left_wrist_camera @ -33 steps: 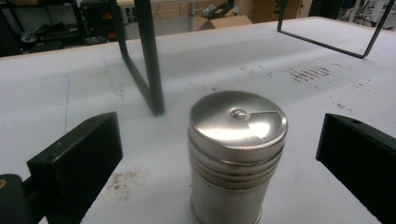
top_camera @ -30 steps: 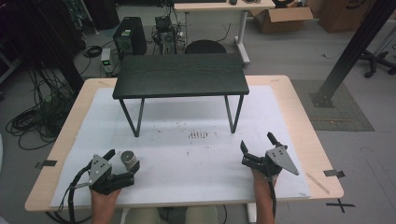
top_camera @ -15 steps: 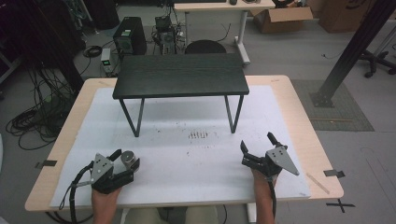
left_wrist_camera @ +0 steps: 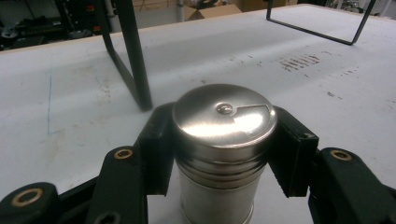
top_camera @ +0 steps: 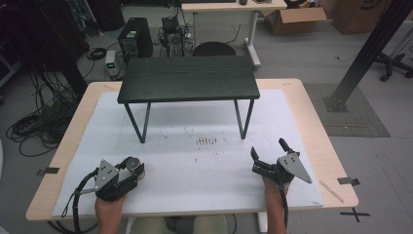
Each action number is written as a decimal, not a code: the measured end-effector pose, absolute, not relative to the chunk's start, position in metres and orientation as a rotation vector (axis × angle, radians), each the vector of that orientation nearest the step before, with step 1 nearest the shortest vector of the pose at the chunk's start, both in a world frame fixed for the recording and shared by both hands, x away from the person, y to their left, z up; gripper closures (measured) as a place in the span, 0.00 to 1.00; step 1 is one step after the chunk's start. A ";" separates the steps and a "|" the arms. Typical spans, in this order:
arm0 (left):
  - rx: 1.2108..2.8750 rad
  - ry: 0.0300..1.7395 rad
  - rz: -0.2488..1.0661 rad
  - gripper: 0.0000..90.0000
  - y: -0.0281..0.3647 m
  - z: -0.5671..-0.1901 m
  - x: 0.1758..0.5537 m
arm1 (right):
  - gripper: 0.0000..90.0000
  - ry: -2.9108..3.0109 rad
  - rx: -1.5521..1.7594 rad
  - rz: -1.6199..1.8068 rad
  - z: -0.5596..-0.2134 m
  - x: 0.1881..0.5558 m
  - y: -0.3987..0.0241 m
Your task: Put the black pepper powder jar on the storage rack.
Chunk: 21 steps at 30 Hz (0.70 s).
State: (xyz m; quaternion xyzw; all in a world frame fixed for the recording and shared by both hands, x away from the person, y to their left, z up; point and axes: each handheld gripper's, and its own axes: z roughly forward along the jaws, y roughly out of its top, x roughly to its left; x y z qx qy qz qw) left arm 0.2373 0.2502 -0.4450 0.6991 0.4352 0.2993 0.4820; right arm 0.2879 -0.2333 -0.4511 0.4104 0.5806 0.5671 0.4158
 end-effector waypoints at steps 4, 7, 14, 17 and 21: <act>1.700 1.057 0.737 0.54 0.250 -0.445 0.237 | 0.00 1.457 1.031 1.424 -0.451 0.288 -0.233; 1.697 1.048 0.744 0.54 0.250 -0.445 0.235 | 0.00 1.457 1.030 1.425 -0.451 0.288 -0.233; 1.625 1.031 0.744 0.55 0.255 -0.444 0.231 | 0.00 1.458 1.030 1.424 -0.451 0.288 -0.233; 1.592 1.016 0.750 0.54 0.256 -0.441 0.229 | 0.00 1.457 1.030 1.424 -0.451 0.288 -0.233; 1.543 0.995 0.756 0.54 0.257 -0.432 0.229 | 0.00 1.457 1.030 1.425 -0.451 0.288 -0.233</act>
